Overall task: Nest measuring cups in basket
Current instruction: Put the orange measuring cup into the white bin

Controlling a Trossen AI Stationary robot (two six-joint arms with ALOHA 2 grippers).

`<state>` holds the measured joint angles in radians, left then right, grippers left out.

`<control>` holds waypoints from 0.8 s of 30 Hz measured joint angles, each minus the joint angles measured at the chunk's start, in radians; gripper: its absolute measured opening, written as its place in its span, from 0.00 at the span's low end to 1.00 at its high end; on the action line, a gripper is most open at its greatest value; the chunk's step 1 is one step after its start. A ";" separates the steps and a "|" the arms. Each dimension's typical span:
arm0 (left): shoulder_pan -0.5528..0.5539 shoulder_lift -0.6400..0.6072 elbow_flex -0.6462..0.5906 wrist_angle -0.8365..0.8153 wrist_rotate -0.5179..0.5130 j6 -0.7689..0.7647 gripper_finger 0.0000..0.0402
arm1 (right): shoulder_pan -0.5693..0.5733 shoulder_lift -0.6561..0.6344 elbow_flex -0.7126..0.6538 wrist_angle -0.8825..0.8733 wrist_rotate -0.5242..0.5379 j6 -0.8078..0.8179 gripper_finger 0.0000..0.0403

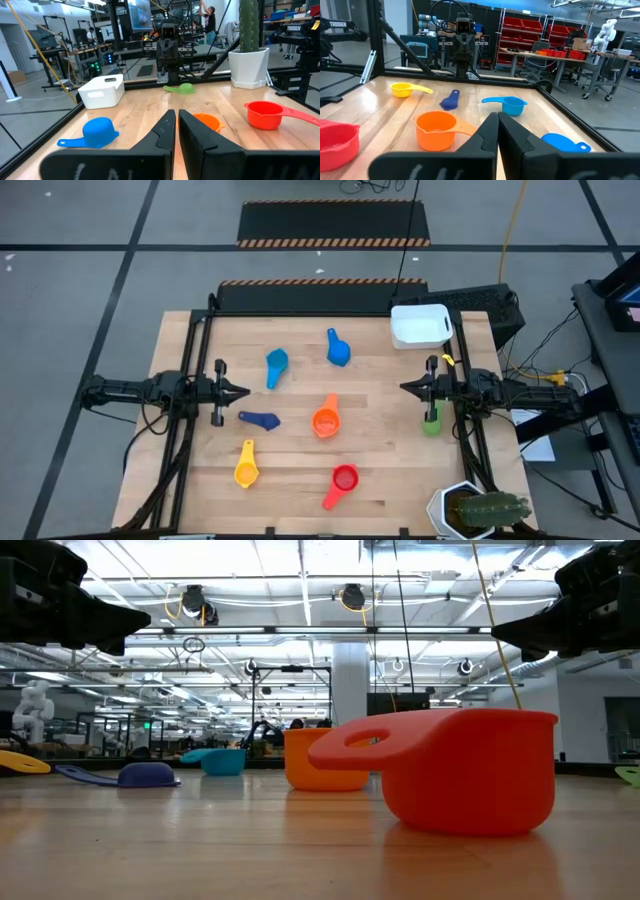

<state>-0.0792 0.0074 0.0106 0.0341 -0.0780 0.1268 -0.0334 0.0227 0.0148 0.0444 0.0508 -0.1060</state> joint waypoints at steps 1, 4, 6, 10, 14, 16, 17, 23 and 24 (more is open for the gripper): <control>0.000 0.000 0.000 0.000 0.000 0.000 0.06 | 0.000 0.000 0.000 0.004 0.000 0.009 0.00; 0.000 0.000 0.000 0.000 0.000 0.000 0.06 | 0.000 0.000 0.000 0.070 0.000 0.009 0.00; 0.000 0.000 0.000 0.000 0.000 0.000 0.06 | 0.000 0.000 0.000 0.165 0.000 0.018 0.00; 0.000 0.000 0.000 0.000 0.000 0.000 0.06 | 0.001 0.000 0.007 0.320 0.000 0.077 0.00; 0.000 0.000 0.000 0.000 0.000 0.000 0.06 | 0.001 0.015 0.052 0.278 -0.001 0.111 0.00; 0.000 0.000 0.000 0.000 0.000 0.000 0.06 | 0.001 0.038 0.099 0.264 -0.002 0.144 0.00; 0.000 0.000 0.000 0.000 0.000 0.000 0.06 | 0.001 0.050 0.123 0.265 -0.002 0.155 0.00; 0.000 0.000 0.000 0.002 -0.001 0.000 0.06 | 0.005 0.182 0.290 0.162 -0.004 0.174 0.00; 0.000 0.000 0.000 0.004 -0.004 0.000 0.06 | 0.005 0.208 0.328 0.146 -0.004 0.174 0.00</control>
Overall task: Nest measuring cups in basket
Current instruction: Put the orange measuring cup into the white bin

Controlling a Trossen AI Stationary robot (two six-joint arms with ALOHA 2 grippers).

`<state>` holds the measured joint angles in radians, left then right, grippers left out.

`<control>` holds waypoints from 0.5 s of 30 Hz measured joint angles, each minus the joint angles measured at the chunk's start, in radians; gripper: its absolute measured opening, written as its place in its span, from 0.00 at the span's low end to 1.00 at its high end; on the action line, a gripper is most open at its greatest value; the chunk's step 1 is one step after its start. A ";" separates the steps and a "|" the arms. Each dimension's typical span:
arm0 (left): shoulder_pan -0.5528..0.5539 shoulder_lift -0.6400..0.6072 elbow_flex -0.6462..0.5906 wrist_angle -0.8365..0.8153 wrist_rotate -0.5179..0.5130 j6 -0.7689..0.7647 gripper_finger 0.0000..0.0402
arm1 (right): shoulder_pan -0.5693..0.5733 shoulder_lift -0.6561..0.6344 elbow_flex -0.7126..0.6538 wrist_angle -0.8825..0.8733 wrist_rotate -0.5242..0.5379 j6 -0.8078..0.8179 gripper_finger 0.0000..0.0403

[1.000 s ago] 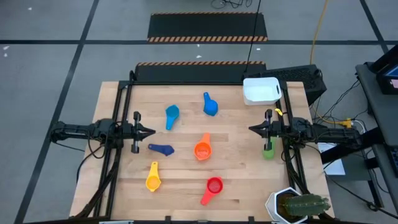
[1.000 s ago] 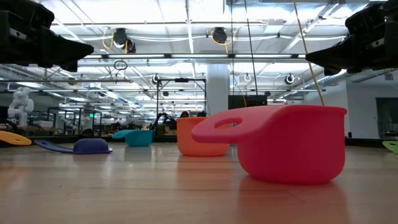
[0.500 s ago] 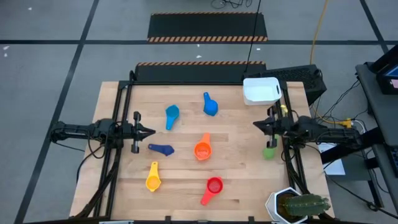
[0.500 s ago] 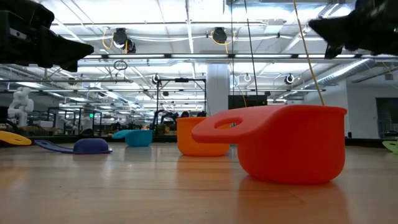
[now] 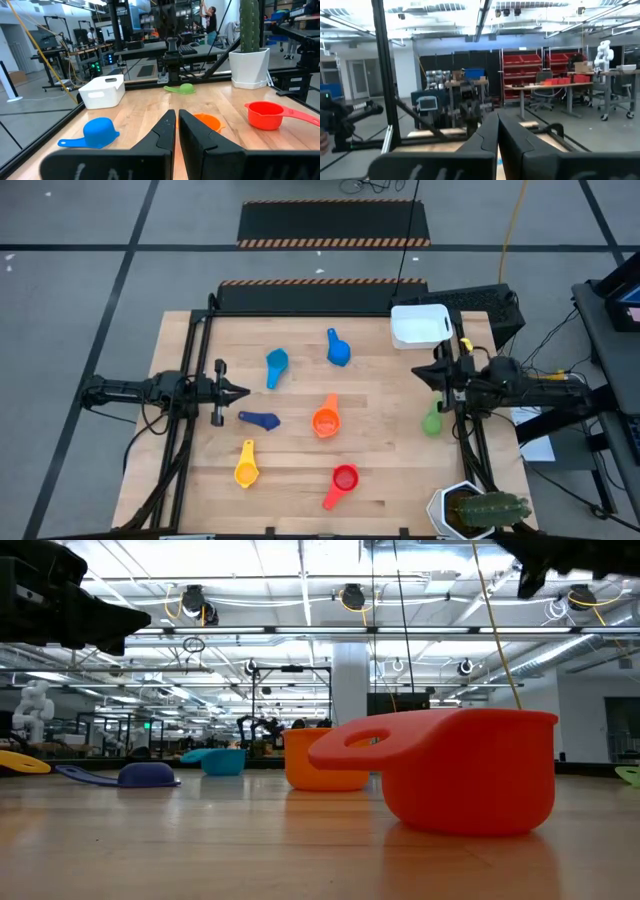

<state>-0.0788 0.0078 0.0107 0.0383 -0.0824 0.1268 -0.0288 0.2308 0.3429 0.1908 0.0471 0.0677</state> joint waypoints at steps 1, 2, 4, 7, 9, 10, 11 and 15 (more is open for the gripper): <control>0.000 0.000 0.000 0.002 -0.002 0.000 0.06 | 0.000 0.027 0.036 -0.022 0.000 0.000 0.00; 0.000 0.000 -0.001 0.007 -0.004 0.000 0.06 | 0.000 0.059 0.073 -0.048 0.000 0.000 0.00; 0.000 0.000 -0.001 0.019 -0.005 -0.005 0.06 | 0.000 0.124 0.144 -0.090 0.000 0.000 0.00; 0.000 0.000 -0.001 0.021 -0.005 -0.070 0.06 | 0.000 0.222 0.248 -0.121 0.000 0.010 0.00; 0.000 0.000 -0.001 0.024 -0.005 -0.107 0.06 | 0.000 0.283 0.310 -0.137 0.000 0.026 0.00; 0.000 0.000 -0.001 0.024 -0.006 -0.113 0.06 | 0.000 0.314 0.337 -0.148 0.000 0.032 0.00; 0.000 0.000 -0.001 0.024 -0.006 -0.114 0.06 | 0.001 0.345 0.362 -0.162 0.000 0.038 0.00; 0.000 0.000 -0.001 0.024 -0.006 -0.126 0.06 | 0.001 0.457 0.425 -0.200 0.006 0.065 0.00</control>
<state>-0.0788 0.0078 0.0101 0.0624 -0.0879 0.0008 -0.0280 0.6877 0.7680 -0.0093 0.0530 0.1324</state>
